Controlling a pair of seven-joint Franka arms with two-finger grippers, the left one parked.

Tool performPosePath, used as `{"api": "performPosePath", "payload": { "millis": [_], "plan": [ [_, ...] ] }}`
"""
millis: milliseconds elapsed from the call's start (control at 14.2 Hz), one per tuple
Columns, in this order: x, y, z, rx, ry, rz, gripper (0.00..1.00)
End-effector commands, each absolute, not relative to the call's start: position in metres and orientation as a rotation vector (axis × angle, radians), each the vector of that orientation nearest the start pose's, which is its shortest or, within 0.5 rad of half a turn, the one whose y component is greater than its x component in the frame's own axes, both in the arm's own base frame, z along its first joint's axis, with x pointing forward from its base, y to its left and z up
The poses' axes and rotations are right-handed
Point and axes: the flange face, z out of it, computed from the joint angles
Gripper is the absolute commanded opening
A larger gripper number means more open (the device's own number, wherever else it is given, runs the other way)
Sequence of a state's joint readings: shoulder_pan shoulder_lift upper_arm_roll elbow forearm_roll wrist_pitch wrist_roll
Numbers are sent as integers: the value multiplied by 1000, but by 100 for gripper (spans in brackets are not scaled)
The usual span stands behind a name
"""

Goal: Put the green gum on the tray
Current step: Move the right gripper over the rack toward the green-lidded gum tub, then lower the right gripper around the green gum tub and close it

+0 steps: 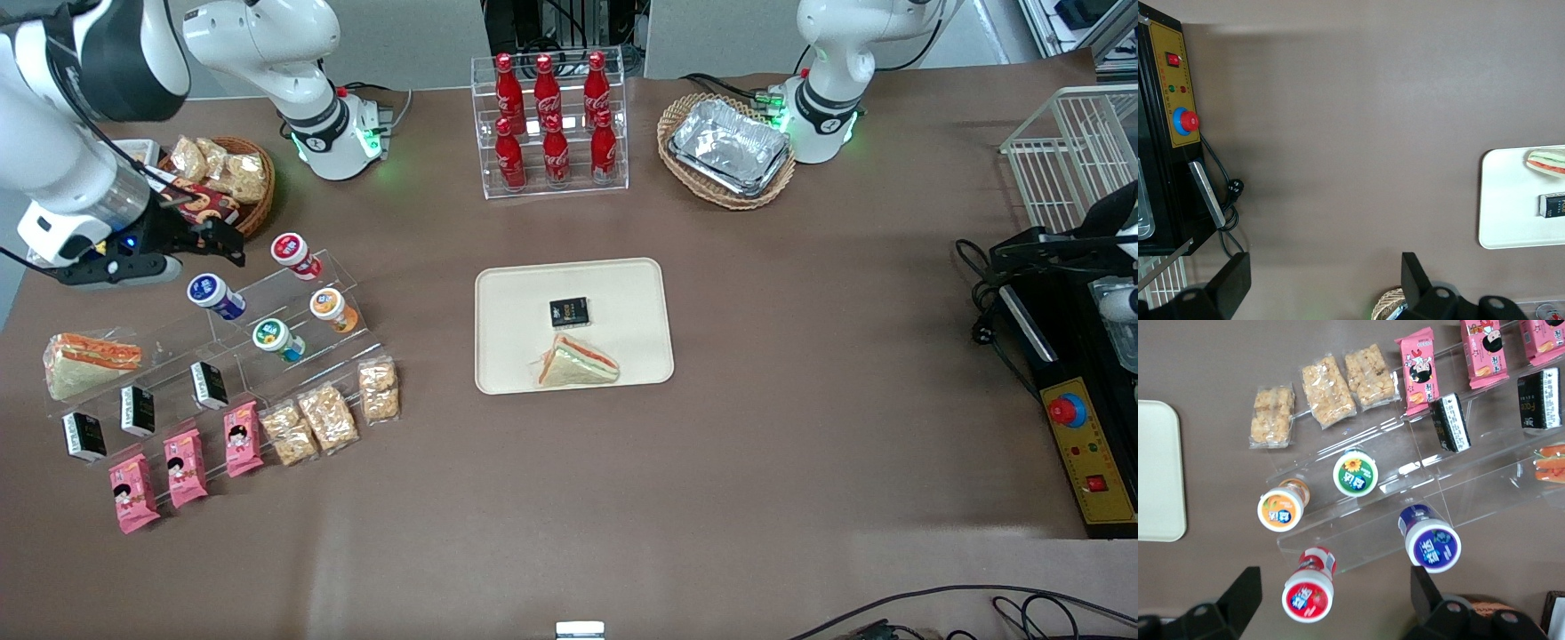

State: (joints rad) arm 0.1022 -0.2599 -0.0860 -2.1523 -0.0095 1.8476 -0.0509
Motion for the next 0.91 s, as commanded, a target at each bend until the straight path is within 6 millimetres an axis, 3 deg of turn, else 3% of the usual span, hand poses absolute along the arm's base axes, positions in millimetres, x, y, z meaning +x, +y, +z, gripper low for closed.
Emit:
{"api": "performPosePath", "payload": {
  "millis": [0, 421, 842],
  "plan": [
    [489, 5, 463, -3125, -91, 75, 100],
    [490, 6, 380, -3133, -88, 3, 100],
    [490, 5, 334, -3139, -85, 27, 99]
  ]
}}
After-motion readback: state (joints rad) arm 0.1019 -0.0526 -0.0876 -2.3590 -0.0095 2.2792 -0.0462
